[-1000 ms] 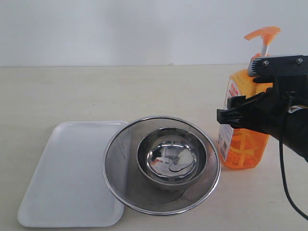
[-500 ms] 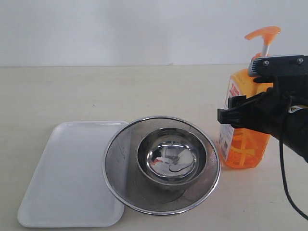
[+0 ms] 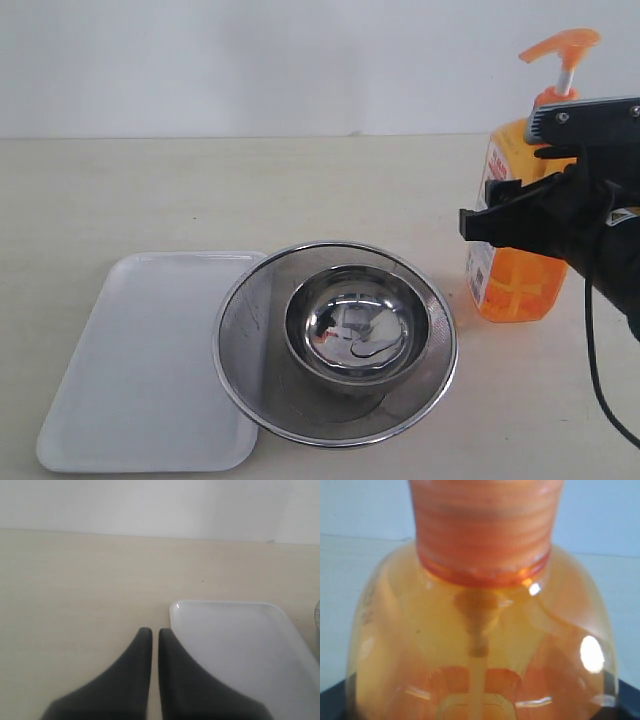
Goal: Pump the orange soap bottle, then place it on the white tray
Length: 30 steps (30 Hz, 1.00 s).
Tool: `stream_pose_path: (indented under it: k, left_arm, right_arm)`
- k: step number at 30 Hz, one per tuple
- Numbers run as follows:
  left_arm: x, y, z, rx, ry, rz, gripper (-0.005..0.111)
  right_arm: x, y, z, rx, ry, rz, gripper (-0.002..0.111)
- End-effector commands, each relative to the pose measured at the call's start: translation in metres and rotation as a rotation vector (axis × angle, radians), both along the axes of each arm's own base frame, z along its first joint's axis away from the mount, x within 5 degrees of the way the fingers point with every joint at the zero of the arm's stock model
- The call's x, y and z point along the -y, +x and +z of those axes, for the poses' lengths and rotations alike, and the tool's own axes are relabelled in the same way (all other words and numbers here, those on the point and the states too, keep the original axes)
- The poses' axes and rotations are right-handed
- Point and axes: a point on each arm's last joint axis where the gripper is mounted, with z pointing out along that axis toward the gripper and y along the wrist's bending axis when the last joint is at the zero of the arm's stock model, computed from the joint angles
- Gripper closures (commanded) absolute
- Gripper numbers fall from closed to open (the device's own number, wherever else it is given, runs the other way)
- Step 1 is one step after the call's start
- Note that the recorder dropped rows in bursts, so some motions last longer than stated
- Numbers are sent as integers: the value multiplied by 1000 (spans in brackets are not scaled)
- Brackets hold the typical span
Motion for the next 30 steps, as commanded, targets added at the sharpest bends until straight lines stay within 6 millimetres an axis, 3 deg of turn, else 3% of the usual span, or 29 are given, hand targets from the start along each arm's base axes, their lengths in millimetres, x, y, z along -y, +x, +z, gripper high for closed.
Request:
stream_pose_path:
  k: [1,9,11,22,30]
  left_arm:
    - [0,0,-1,2,-9,1,102]
    - [0,0,-1,2,-9,1,102]
    - [0,0,-1,0,-8,1,102]
    - [0,0,-1,2,-9,1,102]
    - [0,0,-1,2,-9,1,102]
  right_arm:
    - [-2,6,14,65,10,-2,109]
    - [-15,16,36,82,19,55,109]
    - [-16,16,50,112,31,67,109]
    - [-1,-5,100,274,37,81,109]
    - [0,-13,108,279,23,123,109]
